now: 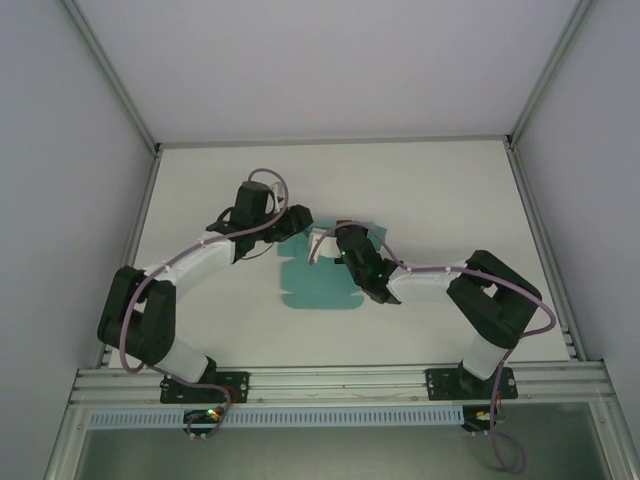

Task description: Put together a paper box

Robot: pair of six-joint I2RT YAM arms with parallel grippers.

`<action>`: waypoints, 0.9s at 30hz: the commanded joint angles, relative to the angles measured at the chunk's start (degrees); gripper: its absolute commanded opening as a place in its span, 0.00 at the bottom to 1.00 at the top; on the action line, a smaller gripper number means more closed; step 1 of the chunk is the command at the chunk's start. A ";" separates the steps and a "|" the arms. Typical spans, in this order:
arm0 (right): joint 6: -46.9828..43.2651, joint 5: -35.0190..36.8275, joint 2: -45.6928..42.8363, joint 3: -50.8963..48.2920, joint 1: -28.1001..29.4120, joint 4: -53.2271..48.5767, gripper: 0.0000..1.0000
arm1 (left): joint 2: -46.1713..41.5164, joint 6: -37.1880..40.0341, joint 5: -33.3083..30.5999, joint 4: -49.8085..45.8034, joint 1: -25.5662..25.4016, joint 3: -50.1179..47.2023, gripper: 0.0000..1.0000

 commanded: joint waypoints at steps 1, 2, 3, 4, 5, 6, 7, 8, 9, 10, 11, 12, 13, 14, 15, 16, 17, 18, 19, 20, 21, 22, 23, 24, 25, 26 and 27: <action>2.37 -2.26 -2.56 -0.90 0.12 0.68 0.00 | 1.96 -4.38 2.87 6.94 -0.64 -1.00 0.35; 2.70 -2.64 -2.83 -1.29 0.15 0.60 0.00 | 2.34 -4.56 3.13 7.35 -0.65 -0.84 0.29; 3.09 -2.82 -3.13 -1.42 0.15 0.29 0.00 | 2.59 -4.72 3.36 7.74 -0.71 -0.86 0.24; 3.27 -3.00 -3.34 -1.68 0.14 0.19 0.00 | 2.59 -5.01 3.27 8.03 -0.80 -0.86 0.22; 3.29 -3.09 -3.53 -1.89 0.15 0.10 0.00 | 2.55 -5.26 3.24 8.29 -0.82 -1.06 0.20; 3.27 -3.22 -3.67 -2.29 0.10 0.15 0.00 | 2.43 -5.66 2.84 8.41 -0.80 -1.33 0.16; 3.29 -3.27 -3.84 -2.56 0.01 -0.01 0.00 | 2.21 -5.85 2.40 8.42 -0.77 -1.57 0.14; 3.33 -3.18 -4.08 -2.84 -0.01 -0.11 0.02 | 1.91 -5.77 1.98 8.17 -0.72 -1.79 0.13; 3.37 -3.05 -4.33 -3.21 -0.12 -0.15 0.05 | 1.54 -5.77 1.31 7.46 -0.64 -1.92 0.12; 3.38 -3.00 -4.65 -3.43 -0.27 -0.49 0.08 | 1.20 -5.64 0.99 7.06 -0.54 -2.04 0.09; 3.38 -3.10 -5.01 -3.79 -0.38 -1.08 0.10 | 0.92 -5.51 0.83 6.64 -0.41 -2.10 0.07; 3.43 -3.21 -5.40 -4.05 -0.58 -1.78 0.11 | 0.58 -5.75 0.55 6.19 -0.22 -2.33 0.03; 3.33 -3.00 -5.72 -4.31 -0.81 -2.38 0.13 | 0.31 -5.71 0.46 6.06 0.04 -2.56 0.01; 3.22 -2.82 -6.04 -4.53 -1.14 -2.90 0.14 | 0.02 -5.72 0.37 5.81 0.23 -2.69 0.00; 3.16 -2.43 -6.34 -4.90 -1.63 -3.10 0.14 | -0.35 -5.70 0.10 5.44 0.46 -2.84 0.00; 3.18 -2.01 -6.63 -5.32 -2.12 -2.96 0.15 | -0.67 -5.31 0.01 5.21 0.65 -2.97 0.00; 3.20 -1.60 -7.02 -5.65 -2.77 -2.94 0.15 | -1.02 -5.03 -0.22 4.56 0.78 -3.05 0.00; 3.26 -1.42 -7.44 -5.98 -3.40 -2.90 0.15 | -1.28 -4.77 -0.42 3.92 0.87 -2.93 0.00; 3.51 -1.57 -7.74 -6.28 -4.07 -2.83 0.15 | -1.46 -4.62 -0.59 3.50 0.96 -2.93 0.00; 3.64 -2.05 -8.19 -6.54 -4.74 -3.25 0.15 | -1.63 -4.54 -0.52 3.32 1.05 -2.94 0.00; 3.79 -2.53 -8.45 -6.60 -5.16 -3.61 0.15 | -1.59 -4.60 -0.28 3.33 1.09 -2.92 0.00; 4.07 -2.99 -8.51 -6.49 -5.54 -3.73 0.13 | -1.60 -4.55 0.11 3.40 1.13 -2.81 0.00; 4.38 -3.50 -8.52 -6.39 -5.82 -3.60 0.12 | -1.41 -4.46 0.46 3.49 1.11 -2.80 0.00; 4.51 -3.99 -8.37 -6.24 -5.99 -3.25 0.10 | -1.23 -4.45 0.87 3.49 1.14 -2.52 0.00; 4.44 -4.50 -8.14 -6.08 -6.01 -2.90 0.07 | -0.96 -4.47 1.10 3.49 1.12 -2.41 0.00; 4.43 -5.07 -7.83 -5.90 -6.02 -2.44 0.03 | -0.66 -4.41 1.40 3.41 1.04 -2.26 0.00; 4.45 -5.55 -7.56 -5.57 -6.00 -2.35 0.00 | -0.52 -4.43 1.58 3.42 1.05 -2.18 0.00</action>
